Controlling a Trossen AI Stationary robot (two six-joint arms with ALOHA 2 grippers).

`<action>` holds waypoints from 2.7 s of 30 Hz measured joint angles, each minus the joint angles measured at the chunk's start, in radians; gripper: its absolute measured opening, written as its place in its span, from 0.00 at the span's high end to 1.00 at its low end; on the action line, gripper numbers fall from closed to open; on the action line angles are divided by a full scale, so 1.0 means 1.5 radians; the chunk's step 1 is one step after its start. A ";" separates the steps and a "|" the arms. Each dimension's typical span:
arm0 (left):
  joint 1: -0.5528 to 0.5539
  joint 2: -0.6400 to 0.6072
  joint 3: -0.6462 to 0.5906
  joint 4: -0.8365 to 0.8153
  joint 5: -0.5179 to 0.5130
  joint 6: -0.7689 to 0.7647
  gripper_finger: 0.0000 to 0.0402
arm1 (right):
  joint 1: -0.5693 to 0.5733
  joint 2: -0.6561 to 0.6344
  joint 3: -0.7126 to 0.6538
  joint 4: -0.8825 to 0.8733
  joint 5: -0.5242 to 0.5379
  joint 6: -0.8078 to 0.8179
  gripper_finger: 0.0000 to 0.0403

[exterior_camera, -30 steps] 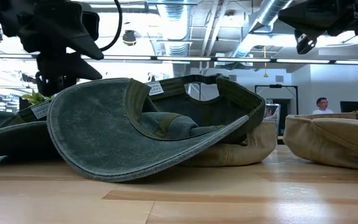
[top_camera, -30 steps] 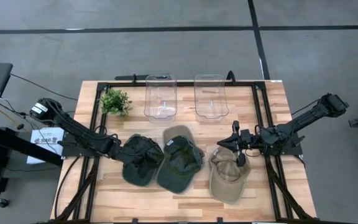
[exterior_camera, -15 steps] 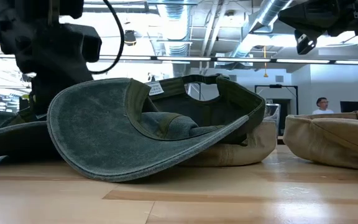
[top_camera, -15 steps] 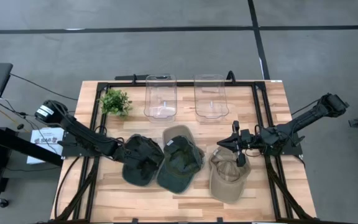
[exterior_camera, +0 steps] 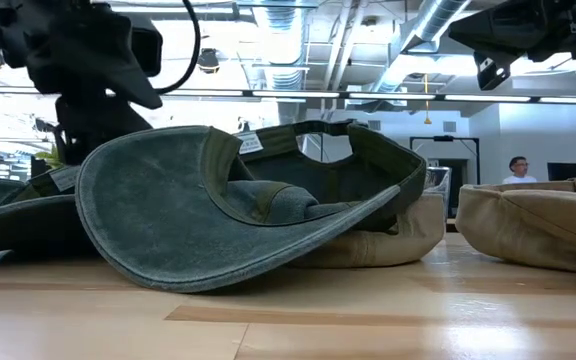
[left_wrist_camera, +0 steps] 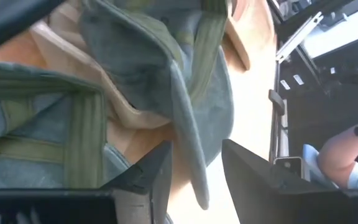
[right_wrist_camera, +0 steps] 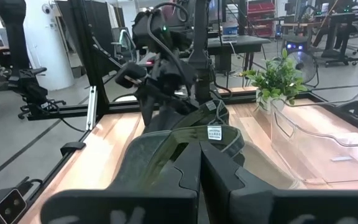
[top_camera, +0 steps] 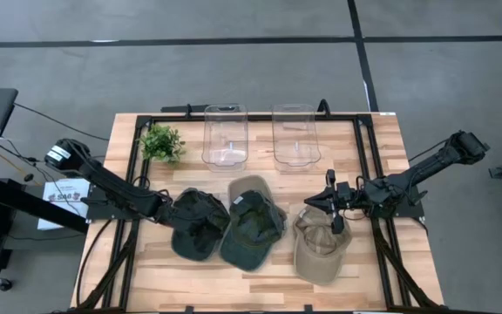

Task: Pick & Place hat
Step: Put the right black cap into the right transparent bin

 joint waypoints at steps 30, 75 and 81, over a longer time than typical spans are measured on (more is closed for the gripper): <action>0.012 0.026 0.000 0.041 -0.002 -0.005 0.66 | 0.000 0.000 0.000 0.001 0.000 0.000 1.00; 0.010 0.123 0.000 0.219 -0.013 0.051 0.97 | 0.000 0.000 0.000 0.001 0.000 0.000 1.00; 0.010 0.108 0.000 0.250 -0.013 0.089 0.95 | 0.000 0.000 0.000 0.002 0.000 0.000 1.00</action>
